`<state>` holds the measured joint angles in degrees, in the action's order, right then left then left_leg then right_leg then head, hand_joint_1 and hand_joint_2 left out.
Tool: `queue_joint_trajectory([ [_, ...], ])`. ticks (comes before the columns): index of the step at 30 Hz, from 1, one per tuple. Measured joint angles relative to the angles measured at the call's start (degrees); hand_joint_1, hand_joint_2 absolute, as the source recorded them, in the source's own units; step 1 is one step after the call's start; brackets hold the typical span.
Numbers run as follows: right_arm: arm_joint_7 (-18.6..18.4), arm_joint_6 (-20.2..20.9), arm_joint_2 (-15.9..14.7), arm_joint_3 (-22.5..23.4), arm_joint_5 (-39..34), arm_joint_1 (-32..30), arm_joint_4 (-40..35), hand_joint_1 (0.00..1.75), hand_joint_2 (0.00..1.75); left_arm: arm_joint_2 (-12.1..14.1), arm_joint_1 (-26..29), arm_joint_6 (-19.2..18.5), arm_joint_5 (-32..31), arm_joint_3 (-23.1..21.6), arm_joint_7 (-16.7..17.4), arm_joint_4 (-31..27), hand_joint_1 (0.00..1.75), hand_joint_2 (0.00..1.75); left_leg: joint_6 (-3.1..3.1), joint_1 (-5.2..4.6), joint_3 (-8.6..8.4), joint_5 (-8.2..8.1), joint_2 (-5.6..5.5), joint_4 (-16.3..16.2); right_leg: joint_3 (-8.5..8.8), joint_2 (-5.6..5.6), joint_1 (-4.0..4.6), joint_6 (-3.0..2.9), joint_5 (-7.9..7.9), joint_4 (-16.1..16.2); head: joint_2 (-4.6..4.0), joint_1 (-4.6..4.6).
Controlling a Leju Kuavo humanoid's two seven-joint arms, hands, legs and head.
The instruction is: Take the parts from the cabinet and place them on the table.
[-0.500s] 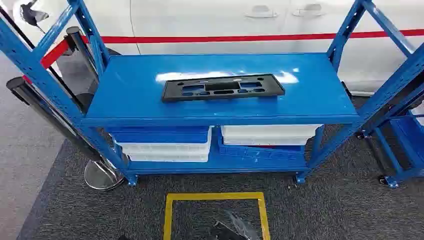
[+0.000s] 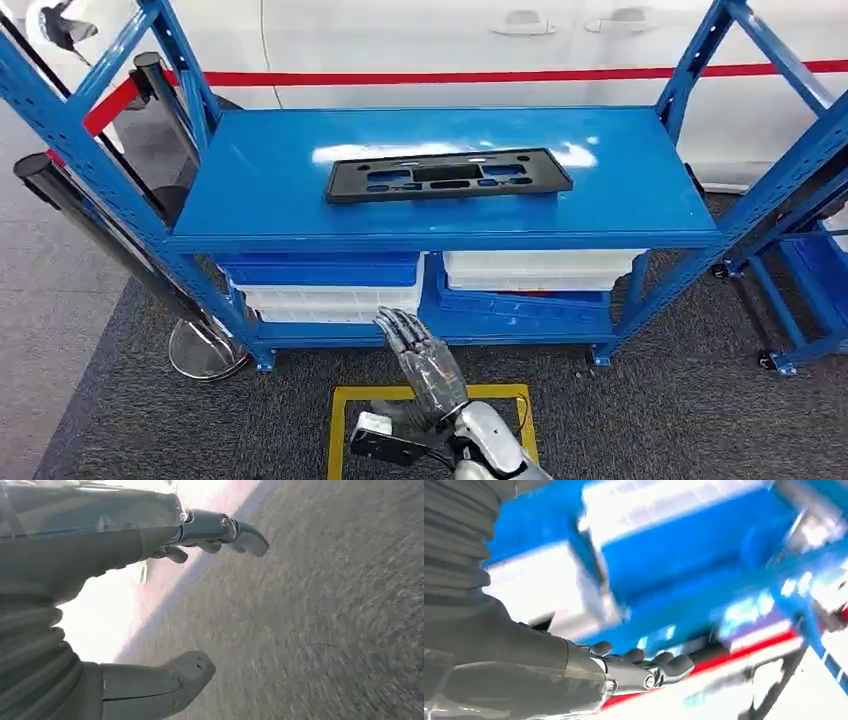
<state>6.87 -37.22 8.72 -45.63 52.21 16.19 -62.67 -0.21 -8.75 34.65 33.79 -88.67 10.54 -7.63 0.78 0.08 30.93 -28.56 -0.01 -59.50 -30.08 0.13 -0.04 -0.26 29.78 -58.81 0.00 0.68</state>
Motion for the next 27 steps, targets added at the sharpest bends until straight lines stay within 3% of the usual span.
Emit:
queue_joint_trajectory([
  [1,-0.8,-0.2,-0.5,1.5,2.6,-1.8,-2.9,0.00,1.75,-1.4,0.9,1.8,-4.3,0.0,1.9,0.2,0.00,0.00,0.01,-0.08,0.01,-0.01,-0.01,0.0,-0.02,-0.01,0.01,0.00,0.00,0.0,0.00,0.05],
  [4,-0.8,1.4,-1.6,4.3,5.4,-4.6,-9.1,0.00,1.75,-4.5,2.8,2.7,-8.6,0.0,3.1,0.2,0.00,0.00,0.04,-0.06,0.08,-0.02,0.01,0.1,-0.04,0.09,0.01,0.01,-0.01,0.1,0.00,0.02],
  [7,-1.2,3.3,-1.9,6.1,7.4,-5.4,-13.6,0.00,1.75,-6.3,3.4,2.0,-7.0,0.0,-0.3,0.2,0.00,0.00,0.05,-0.04,0.08,-0.03,0.03,0.1,0.01,0.07,0.01,0.03,-0.02,0.2,0.00,-0.02],
  [9,-1.8,3.3,-2.1,7.0,8.7,-5.4,-15.0,0.00,1.75,-6.4,3.5,2.0,-5.5,0.7,-4.0,0.2,0.00,0.00,0.05,-0.04,0.05,-0.03,0.02,0.1,0.04,0.06,-0.01,0.08,-0.05,0.2,0.00,0.02],
  [16,-5.6,2.0,-2.8,10.0,14.6,-5.5,-16.5,0.00,1.75,-6.9,3.7,1.3,-4.6,1.8,-8.8,0.2,0.00,0.00,0.05,-0.01,0.01,-0.02,0.01,0.1,0.05,0.04,0.04,0.08,-0.06,0.2,0.00,0.02],
  [19,-7.6,1.3,-3.5,11.7,18.8,-5.2,-15.9,0.00,1.75,-7.2,3.7,0.6,-4.9,1.8,-9.1,0.2,0.00,0.00,0.05,0.01,0.01,-0.02,0.01,0.1,0.05,0.04,0.04,0.08,-0.06,0.2,0.00,0.00],
  [27,-8.1,0.6,-4.3,13.9,19.2,-5.2,-15.1,0.00,1.75,-7.3,3.6,0.3,-4.9,1.8,-9.1,0.2,0.00,0.00,0.05,0.01,0.02,-0.02,0.00,0.1,0.03,0.04,0.03,0.08,-0.05,0.2,0.00,0.00],
])
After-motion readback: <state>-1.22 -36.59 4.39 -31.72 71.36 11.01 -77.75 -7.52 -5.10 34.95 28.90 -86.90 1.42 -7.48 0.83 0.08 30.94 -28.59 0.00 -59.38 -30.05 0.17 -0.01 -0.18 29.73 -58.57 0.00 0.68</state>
